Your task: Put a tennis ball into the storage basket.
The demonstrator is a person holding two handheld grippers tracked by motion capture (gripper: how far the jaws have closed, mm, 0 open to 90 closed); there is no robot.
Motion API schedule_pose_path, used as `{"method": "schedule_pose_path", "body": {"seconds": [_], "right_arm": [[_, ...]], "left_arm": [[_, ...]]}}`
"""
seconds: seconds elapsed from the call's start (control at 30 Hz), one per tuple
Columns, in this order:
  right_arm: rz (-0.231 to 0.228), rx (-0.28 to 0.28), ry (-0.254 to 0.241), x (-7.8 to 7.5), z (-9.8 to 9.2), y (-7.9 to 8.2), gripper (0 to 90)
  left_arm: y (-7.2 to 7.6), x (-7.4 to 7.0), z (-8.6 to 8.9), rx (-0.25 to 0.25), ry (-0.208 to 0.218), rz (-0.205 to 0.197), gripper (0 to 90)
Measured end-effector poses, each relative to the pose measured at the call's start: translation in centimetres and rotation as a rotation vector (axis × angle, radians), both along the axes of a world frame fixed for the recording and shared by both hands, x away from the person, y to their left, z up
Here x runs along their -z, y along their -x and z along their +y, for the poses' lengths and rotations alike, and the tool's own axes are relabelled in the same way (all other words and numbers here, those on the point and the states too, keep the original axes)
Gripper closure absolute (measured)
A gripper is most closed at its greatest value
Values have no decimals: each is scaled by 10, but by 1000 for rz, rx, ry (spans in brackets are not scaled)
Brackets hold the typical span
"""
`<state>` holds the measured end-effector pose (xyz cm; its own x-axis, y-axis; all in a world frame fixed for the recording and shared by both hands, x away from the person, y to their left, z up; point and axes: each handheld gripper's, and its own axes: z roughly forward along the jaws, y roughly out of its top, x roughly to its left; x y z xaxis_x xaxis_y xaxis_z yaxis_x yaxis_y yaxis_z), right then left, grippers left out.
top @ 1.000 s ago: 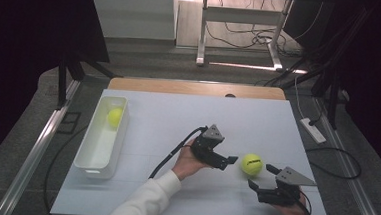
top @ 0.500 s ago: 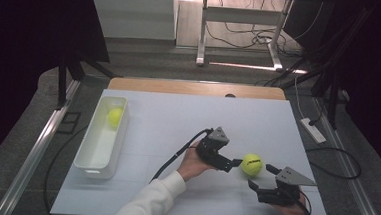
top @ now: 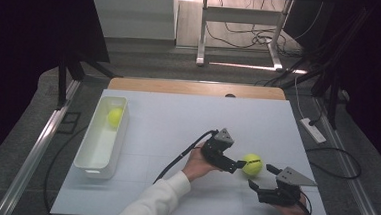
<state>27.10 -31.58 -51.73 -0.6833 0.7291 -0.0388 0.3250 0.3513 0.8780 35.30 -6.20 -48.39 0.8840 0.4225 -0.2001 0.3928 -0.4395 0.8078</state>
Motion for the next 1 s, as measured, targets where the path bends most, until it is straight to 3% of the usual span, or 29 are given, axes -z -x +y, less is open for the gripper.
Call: {"method": "schedule_pose_path", "body": {"seconds": [1.0], "right_arm": [[1,4,-5,0,-1,1,117]], "left_arm": [[-12,11,-25,15,-24,40,131]]}}
